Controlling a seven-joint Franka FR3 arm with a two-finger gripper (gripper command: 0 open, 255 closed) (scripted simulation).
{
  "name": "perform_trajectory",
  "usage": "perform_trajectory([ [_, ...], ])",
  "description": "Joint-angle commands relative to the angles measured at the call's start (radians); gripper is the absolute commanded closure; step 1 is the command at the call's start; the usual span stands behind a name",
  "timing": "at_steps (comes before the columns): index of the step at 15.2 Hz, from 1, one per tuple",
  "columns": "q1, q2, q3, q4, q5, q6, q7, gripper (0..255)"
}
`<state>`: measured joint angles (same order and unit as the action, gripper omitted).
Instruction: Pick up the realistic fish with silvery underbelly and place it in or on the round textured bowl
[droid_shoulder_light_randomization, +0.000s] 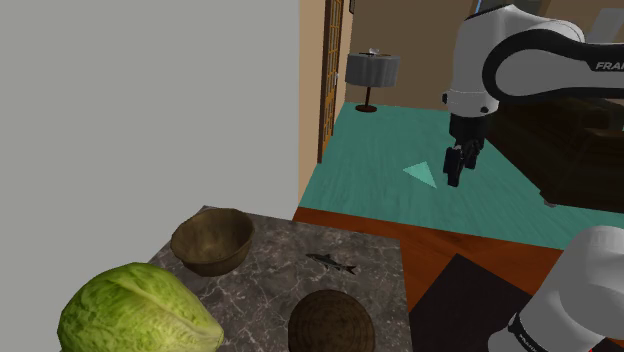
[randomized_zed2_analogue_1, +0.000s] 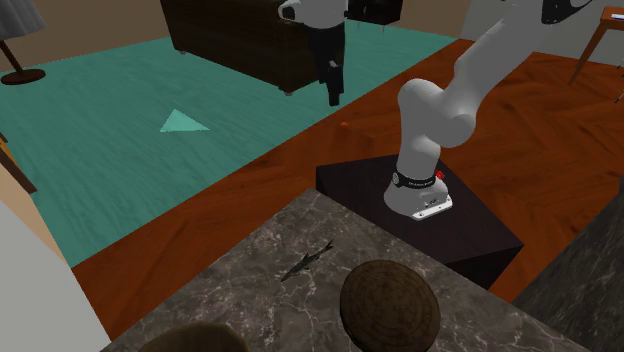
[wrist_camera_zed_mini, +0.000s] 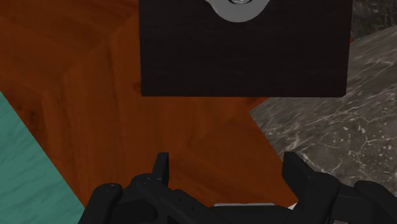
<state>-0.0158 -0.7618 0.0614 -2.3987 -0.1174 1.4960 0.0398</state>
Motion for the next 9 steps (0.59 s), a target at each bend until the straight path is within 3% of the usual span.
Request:
perform_trajectory([
  [1,0.000,0.000,0.000,0.000,0.000,0.000,0.000,0],
  [9,0.101,0.034,0.075,-0.133,0.103,0.292,0.026,0],
])
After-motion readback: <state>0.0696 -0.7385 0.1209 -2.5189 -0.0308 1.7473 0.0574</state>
